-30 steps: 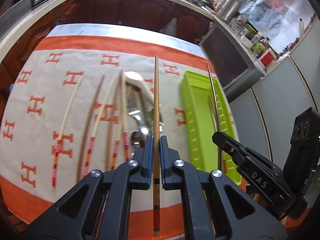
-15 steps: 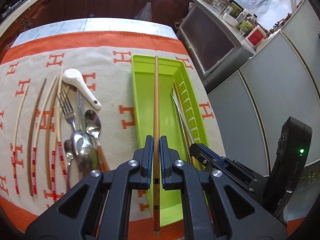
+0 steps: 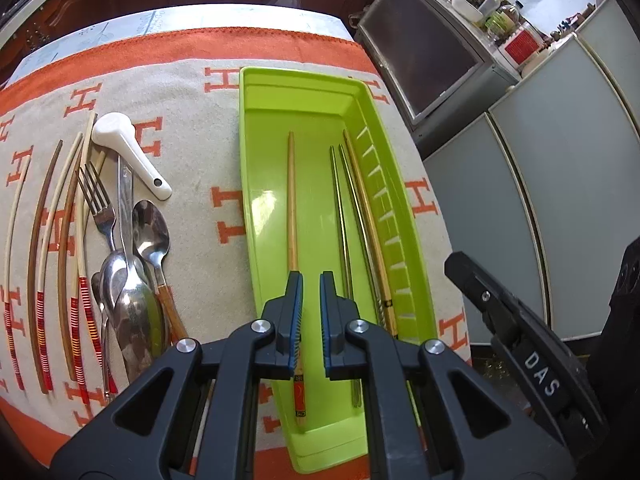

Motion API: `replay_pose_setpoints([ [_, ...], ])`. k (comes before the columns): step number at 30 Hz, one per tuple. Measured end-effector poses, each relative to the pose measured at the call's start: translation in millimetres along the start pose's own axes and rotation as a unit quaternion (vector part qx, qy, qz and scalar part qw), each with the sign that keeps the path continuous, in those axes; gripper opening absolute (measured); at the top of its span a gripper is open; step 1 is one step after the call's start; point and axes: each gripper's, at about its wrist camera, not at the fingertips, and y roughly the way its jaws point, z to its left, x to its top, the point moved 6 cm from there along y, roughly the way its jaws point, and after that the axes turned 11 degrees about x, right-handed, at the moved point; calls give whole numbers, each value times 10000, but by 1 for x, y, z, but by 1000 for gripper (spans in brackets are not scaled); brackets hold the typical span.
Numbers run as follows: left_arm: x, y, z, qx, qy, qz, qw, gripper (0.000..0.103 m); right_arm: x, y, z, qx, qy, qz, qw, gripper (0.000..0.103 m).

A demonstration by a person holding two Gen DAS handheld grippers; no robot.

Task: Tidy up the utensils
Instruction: 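Carry both chopsticks into the lime-green tray and open both tools, then move both open tools from the tray back over the utensils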

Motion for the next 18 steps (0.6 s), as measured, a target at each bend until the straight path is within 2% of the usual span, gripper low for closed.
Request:
replay_pose_setpoints([
  [6,-15,-15,14,110,118,36,9999,5,-4,1,9,71,-68,50,9999,7],
  [9,-22,-26,26,262,238,-65,9994,6,-8,4,16,123,-131,113,9998,7],
  [11,-26,-34,37,414,267,-202,9986,11,-12,5,21,170,-170,152,9996,7],
  [15,-34,-52,69,818,217,-510,9951,28,-19,7,33,212,-304,219,9991,7],
  [18,-40,-63,96,1117,106,-705,9912,30,-25,6,45,238,-437,260,9984,7],
])
